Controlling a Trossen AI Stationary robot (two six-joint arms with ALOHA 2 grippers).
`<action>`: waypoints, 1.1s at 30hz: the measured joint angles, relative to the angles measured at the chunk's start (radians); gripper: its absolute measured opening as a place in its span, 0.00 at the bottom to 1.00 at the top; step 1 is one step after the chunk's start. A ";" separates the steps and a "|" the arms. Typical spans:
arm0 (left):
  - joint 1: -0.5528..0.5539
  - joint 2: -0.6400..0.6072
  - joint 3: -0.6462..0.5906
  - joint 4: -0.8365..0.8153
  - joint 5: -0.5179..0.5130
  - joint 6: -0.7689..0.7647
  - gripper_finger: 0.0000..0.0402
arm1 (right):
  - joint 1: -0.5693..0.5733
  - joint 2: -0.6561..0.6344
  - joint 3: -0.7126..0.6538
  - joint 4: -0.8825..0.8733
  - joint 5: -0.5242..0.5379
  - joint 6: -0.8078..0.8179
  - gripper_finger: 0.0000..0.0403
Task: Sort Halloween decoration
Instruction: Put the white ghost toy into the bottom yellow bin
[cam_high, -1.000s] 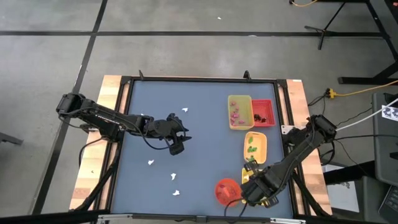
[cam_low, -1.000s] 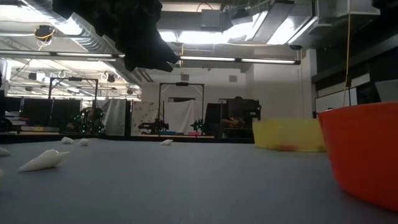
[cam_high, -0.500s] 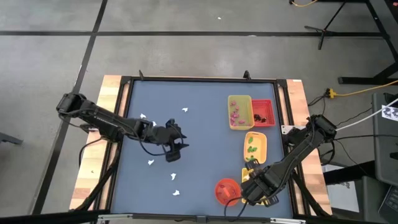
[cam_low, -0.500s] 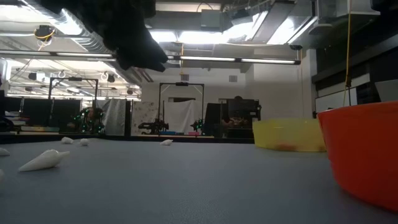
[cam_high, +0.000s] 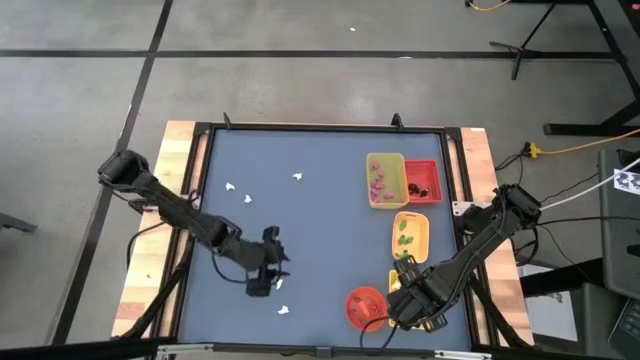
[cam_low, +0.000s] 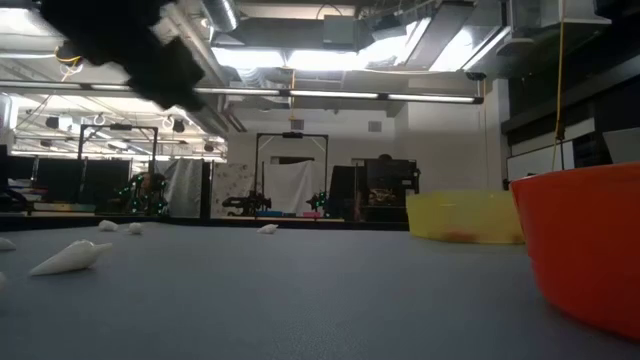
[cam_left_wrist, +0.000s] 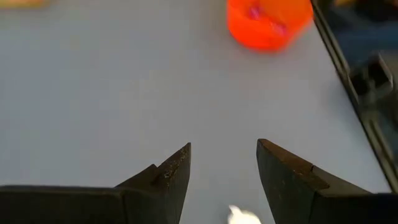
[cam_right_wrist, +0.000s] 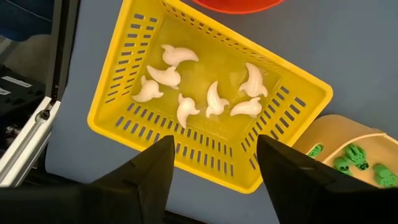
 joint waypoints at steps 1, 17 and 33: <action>-0.022 0.014 0.000 -0.001 0.000 0.000 0.42 | 0.000 0.000 0.000 0.001 0.000 0.000 0.56; -0.122 0.212 0.000 0.056 -0.083 -0.006 0.42 | 0.000 0.000 0.000 0.093 0.001 0.000 0.56; -0.126 0.271 0.000 0.056 -0.079 -0.195 0.42 | 0.000 0.000 0.000 0.105 0.004 0.000 0.56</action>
